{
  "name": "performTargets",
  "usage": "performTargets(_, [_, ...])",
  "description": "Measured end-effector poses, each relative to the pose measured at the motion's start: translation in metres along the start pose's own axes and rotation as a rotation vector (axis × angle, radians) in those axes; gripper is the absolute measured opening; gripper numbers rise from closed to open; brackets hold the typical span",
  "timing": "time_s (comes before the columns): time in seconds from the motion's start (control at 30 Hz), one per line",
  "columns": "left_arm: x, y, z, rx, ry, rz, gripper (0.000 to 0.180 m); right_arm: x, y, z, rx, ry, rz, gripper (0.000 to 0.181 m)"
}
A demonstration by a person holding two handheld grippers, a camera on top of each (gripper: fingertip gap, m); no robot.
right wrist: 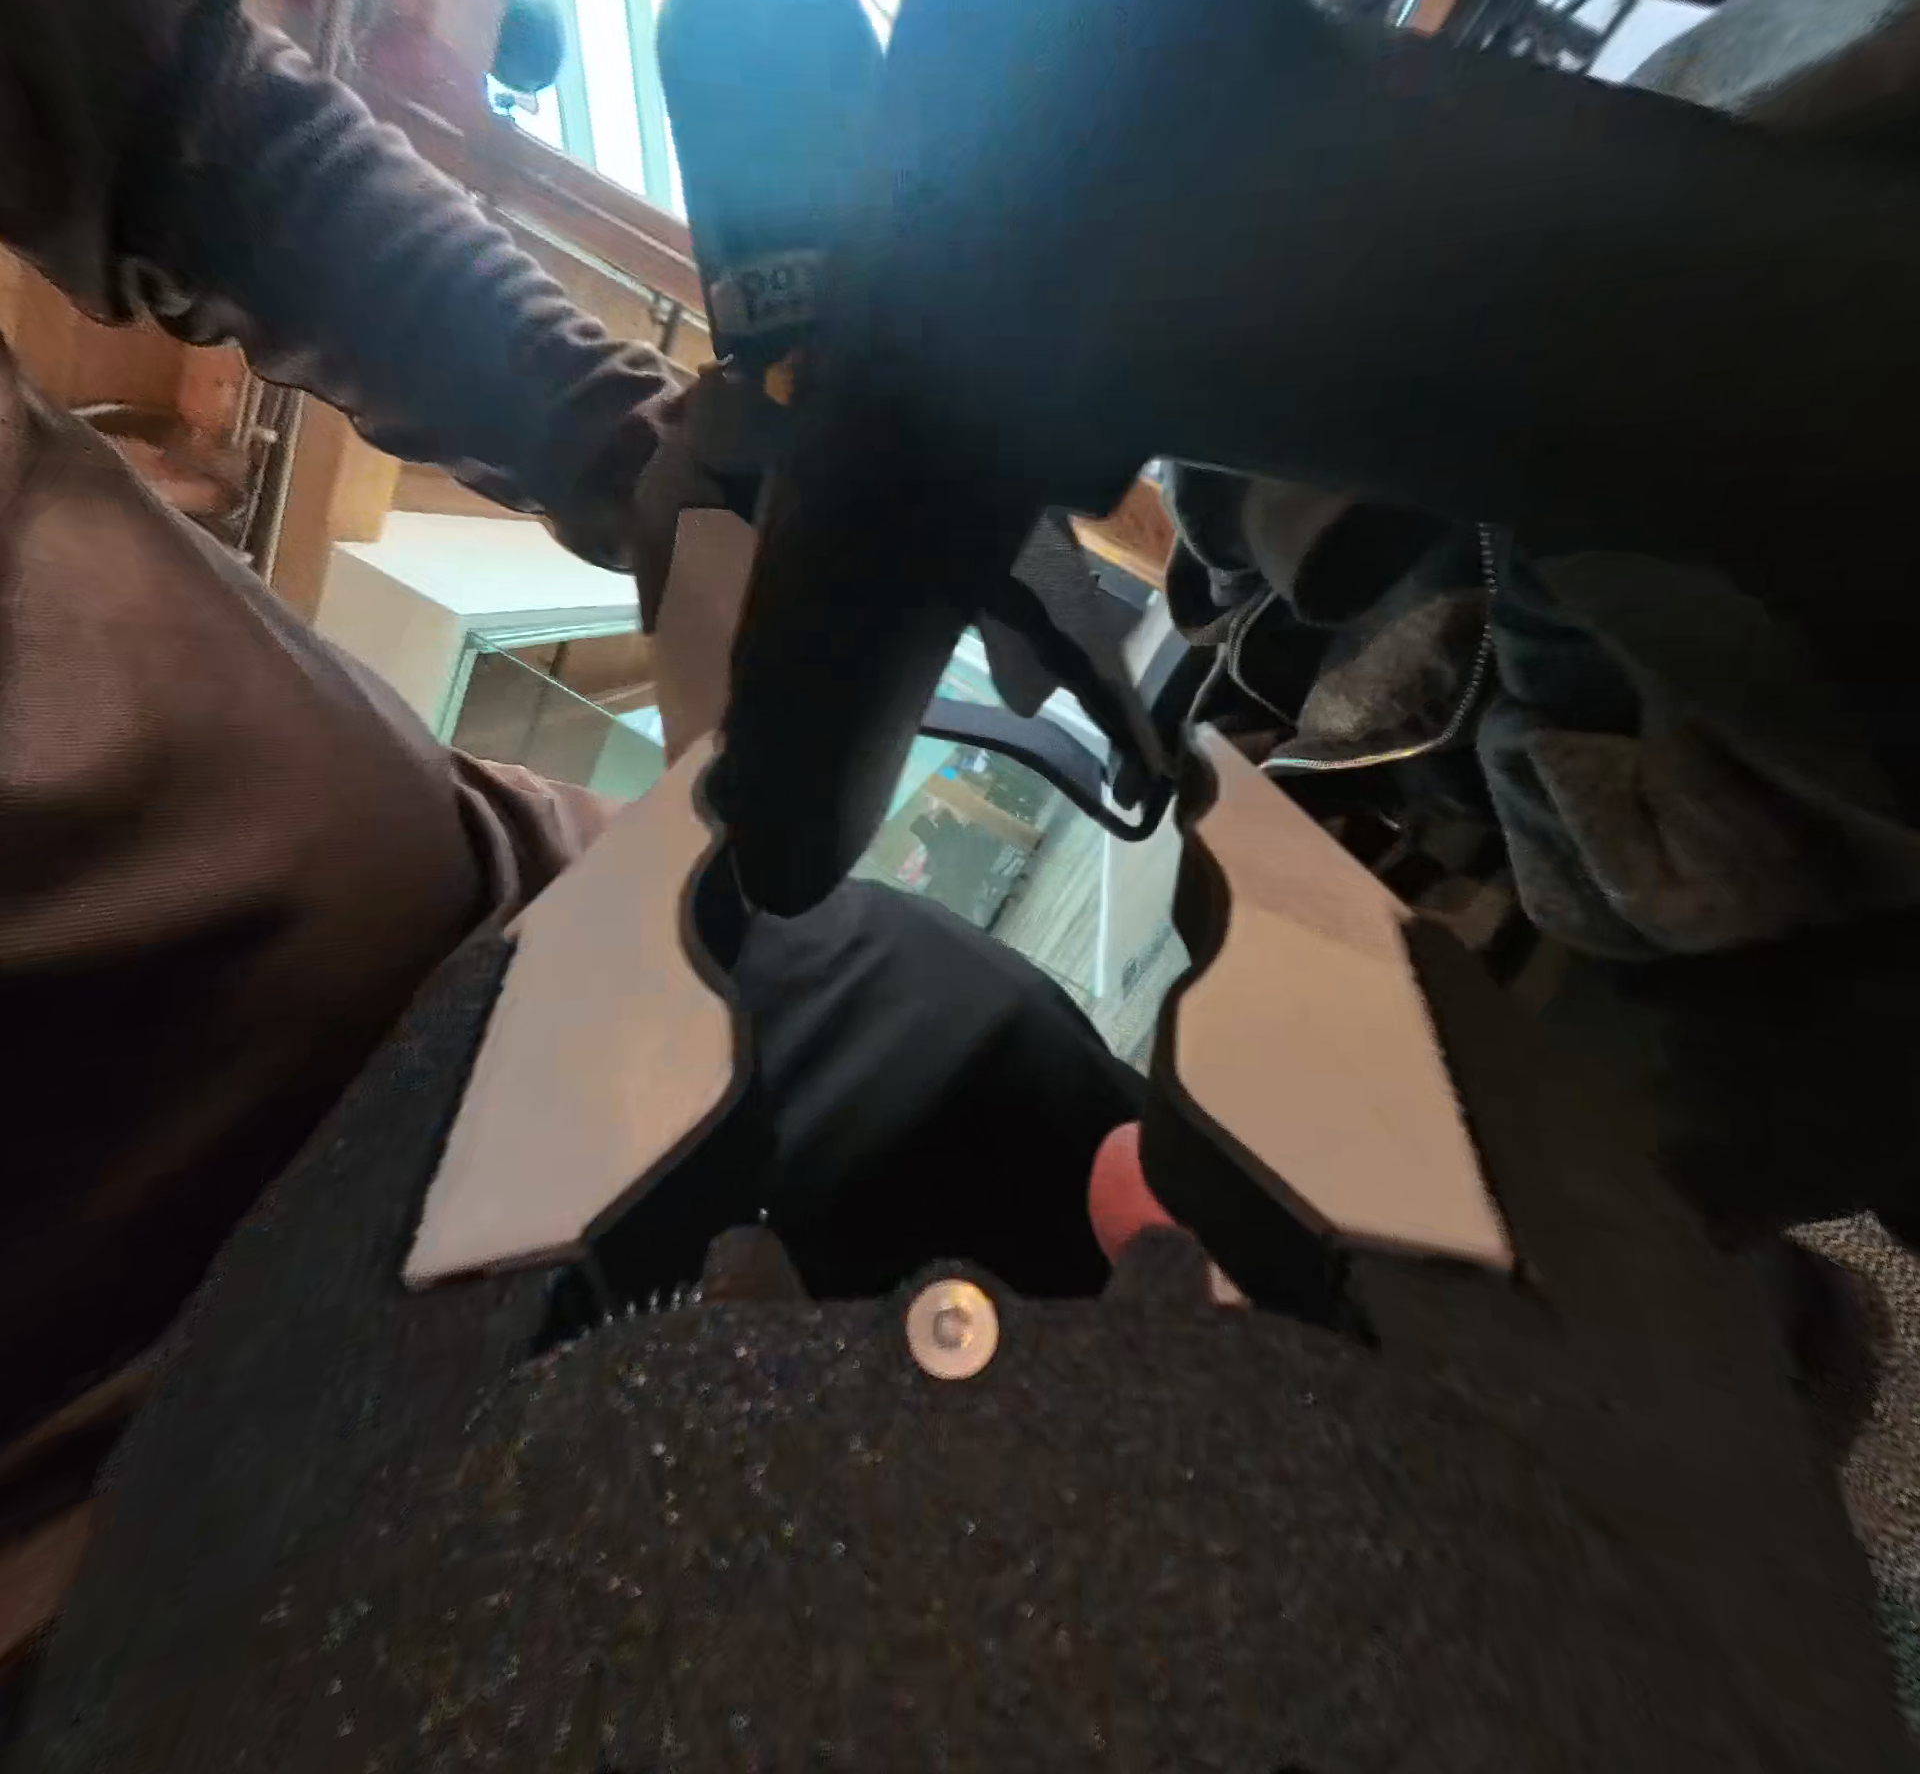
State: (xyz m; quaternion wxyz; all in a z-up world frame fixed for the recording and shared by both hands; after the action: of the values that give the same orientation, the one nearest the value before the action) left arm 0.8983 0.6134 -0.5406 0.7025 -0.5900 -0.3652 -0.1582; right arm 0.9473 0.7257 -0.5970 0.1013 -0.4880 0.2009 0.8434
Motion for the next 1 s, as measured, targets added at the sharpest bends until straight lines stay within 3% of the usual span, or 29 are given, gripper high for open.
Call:
performTargets(0.03, [0.000, -0.001, -0.001, 0.006, -0.001, -0.022, 0.103, 0.007, -0.001, -0.002, 0.015, -0.009, 0.001, 0.071])
performTargets(0.1, [0.000, -0.002, -0.002, 0.019, 0.020, -0.034, 0.100, 0.021, -0.004, -0.003, 0.035, -0.041, -0.055, 0.014])
performTargets(0.13, [0.000, -0.003, -0.002, 0.018, 0.023, -0.029, 0.100, 0.028, -0.005, -0.001, 0.048, -0.048, -0.103, 0.000])
performTargets(0.33, [0.000, -0.012, 0.004, 0.020, 0.093, 0.192, 0.123, 0.045, 0.003, -0.009, -0.028, -0.148, -0.106, 0.011])
performTargets(0.57, [0.016, -0.014, 0.001, -0.032, -0.068, 0.330, 0.110, 0.049, 0.002, 0.012, 0.065, -0.198, -0.102, 0.000])
performTargets(0.83, [0.014, -0.009, 0.004, -0.053, -0.108, 0.364, 0.118, 0.032, 0.029, 0.018, 0.148, -0.077, -0.039, 0.000])
performTargets(1.0, [0.013, -0.009, 0.007, -0.070, -0.115, 0.365, 0.120, 0.020, 0.026, 0.023, 0.223, -0.178, -0.138, 0.000])
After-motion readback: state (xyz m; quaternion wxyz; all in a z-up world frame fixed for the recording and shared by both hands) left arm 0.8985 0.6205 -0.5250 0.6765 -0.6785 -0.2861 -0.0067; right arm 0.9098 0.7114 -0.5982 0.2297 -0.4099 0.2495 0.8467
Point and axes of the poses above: each gripper's, where its closed fingertips meet, y out along the fingers, z out of its top, x = y × z across the jaws, the point moved 7 cm from there along -y, back along the fingers, and after that the axes turned 8 degrees about -x, right-handed, at the moved point
